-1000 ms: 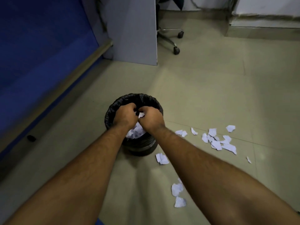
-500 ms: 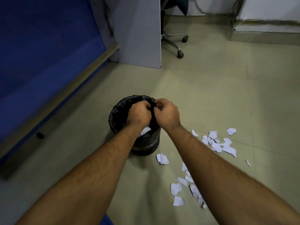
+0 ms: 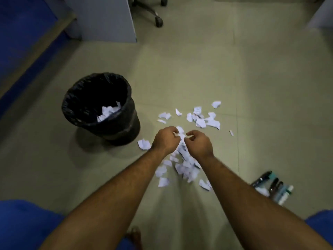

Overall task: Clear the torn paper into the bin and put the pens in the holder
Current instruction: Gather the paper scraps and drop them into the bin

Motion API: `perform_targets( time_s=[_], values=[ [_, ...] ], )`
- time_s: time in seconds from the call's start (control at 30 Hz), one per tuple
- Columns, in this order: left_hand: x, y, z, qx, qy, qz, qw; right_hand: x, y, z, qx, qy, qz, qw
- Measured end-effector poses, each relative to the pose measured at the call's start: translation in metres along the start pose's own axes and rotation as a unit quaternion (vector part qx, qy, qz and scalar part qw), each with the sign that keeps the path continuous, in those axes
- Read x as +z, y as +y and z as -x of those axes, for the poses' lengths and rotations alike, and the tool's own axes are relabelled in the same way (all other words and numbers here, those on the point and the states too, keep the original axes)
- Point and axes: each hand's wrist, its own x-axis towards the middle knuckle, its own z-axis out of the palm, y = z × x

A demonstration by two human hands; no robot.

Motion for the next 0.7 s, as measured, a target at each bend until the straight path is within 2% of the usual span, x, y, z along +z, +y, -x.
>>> perform_targets(
  time_s=[0.1, 0.17, 0.27, 0.37, 0.47, 0.57, 0.7],
  values=[
    [0.054, -0.027, 0.021, -0.017, -0.04, -0.016, 0.999, 0.019, 0.062, 0.022, 0.075, 0.007, 0.046, 0.996],
    [0.079, -0.044, 0.037, -0.026, -0.052, -0.038, 0.998, 0.031, 0.089, 0.036, 0.089, 0.034, 0.108, 0.99],
    [0.104, -0.06, 0.053, -0.061, -0.009, -0.133, 0.989, 0.046, 0.108, 0.055, 0.133, 0.088, 0.189, 0.969],
    [0.114, -0.062, 0.063, -0.11, -0.01, -0.159, 0.981, 0.057, 0.112, 0.059, 0.179, 0.079, 0.133, 0.972],
    [0.122, -0.06, 0.057, -0.128, -0.05, -0.081, 0.987, 0.073, 0.108, 0.052, 0.123, 0.079, 0.029, 0.989],
    [0.122, -0.056, 0.039, -0.12, -0.031, 0.038, 0.992, 0.083, 0.099, 0.033, 0.096, 0.073, -0.084, 0.989],
    [0.109, -0.065, 0.022, -0.08, 0.011, 0.032, 0.996, 0.077, 0.098, 0.015, 0.064, 0.094, -0.14, 0.984]
  ],
)
